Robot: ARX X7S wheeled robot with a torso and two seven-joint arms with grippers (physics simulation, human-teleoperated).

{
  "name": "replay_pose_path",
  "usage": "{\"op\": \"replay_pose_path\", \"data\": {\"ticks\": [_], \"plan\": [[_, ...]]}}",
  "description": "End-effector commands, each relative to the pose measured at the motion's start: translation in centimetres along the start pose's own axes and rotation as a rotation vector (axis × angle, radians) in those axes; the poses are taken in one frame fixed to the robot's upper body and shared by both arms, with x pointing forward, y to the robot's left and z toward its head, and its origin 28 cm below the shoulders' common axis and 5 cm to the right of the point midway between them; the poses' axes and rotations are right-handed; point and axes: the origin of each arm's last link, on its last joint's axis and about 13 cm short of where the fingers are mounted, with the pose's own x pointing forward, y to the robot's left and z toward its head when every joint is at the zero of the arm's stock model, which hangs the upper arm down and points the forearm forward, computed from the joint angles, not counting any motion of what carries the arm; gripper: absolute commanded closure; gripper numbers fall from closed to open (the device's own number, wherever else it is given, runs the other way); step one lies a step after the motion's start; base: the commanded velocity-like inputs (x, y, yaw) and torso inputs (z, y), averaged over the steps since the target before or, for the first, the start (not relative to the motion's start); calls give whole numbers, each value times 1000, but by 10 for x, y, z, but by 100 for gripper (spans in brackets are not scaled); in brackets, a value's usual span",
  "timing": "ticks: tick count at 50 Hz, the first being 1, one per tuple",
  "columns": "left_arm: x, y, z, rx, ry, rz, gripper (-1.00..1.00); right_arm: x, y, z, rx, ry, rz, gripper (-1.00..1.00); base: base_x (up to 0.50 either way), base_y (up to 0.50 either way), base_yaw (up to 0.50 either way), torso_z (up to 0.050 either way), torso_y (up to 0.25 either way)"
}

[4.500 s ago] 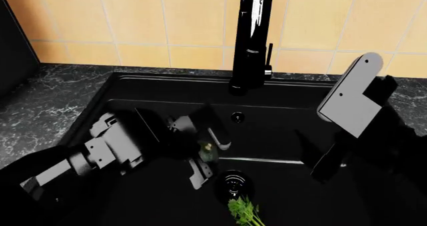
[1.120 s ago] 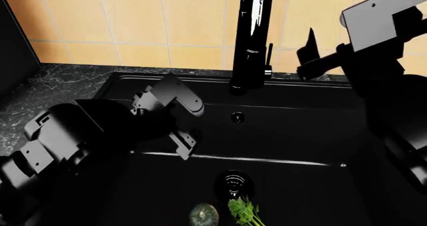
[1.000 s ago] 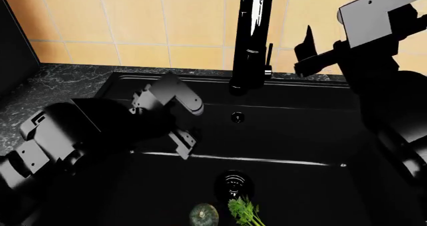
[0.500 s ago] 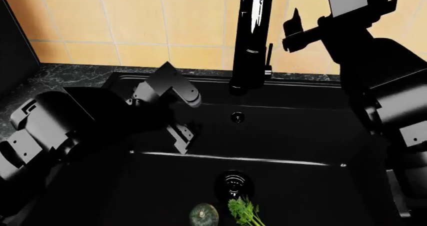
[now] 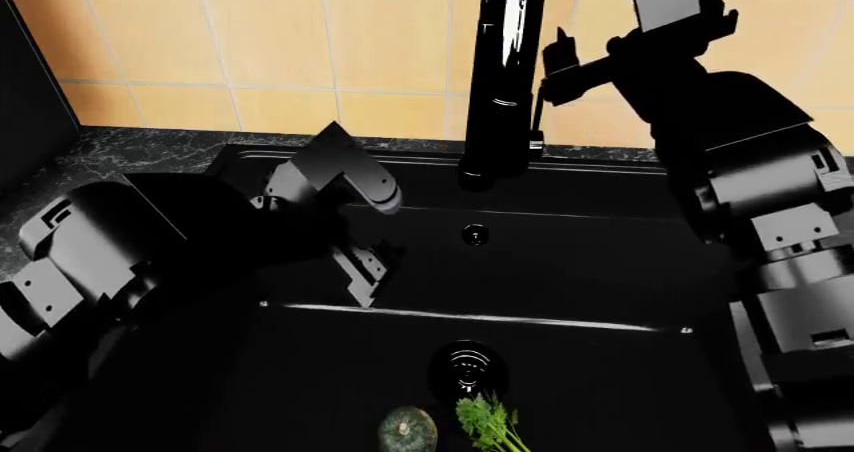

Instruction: Pick up the fruits and vegetables and place them in the sink. Turn on the sink faucet to wash them. Then turn the sink off and put them in the tray.

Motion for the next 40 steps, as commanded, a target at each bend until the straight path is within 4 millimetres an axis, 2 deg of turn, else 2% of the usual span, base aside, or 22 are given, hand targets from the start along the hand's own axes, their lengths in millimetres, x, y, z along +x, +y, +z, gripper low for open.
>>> {"op": "replay_pose_path", "data": {"ticks": [1,13,23,40], "plan": [[0,0,-1,2,1,-2,-100,7,10,-7,23,12,102,-100,0,0,0,0,0],[-1,1,-2,11,3,3,-100,10,17,-14,40,24,151,-100,0,0,0,0,0],[0,0,-2,19,-1,-2,-100,11,13,-17,34,28,83,-100,0,0,0,0,0],[-1,0,-4,34,4,9,-100,29,23,-21,19,39,85,-100,0,0,0,0,0]]}}
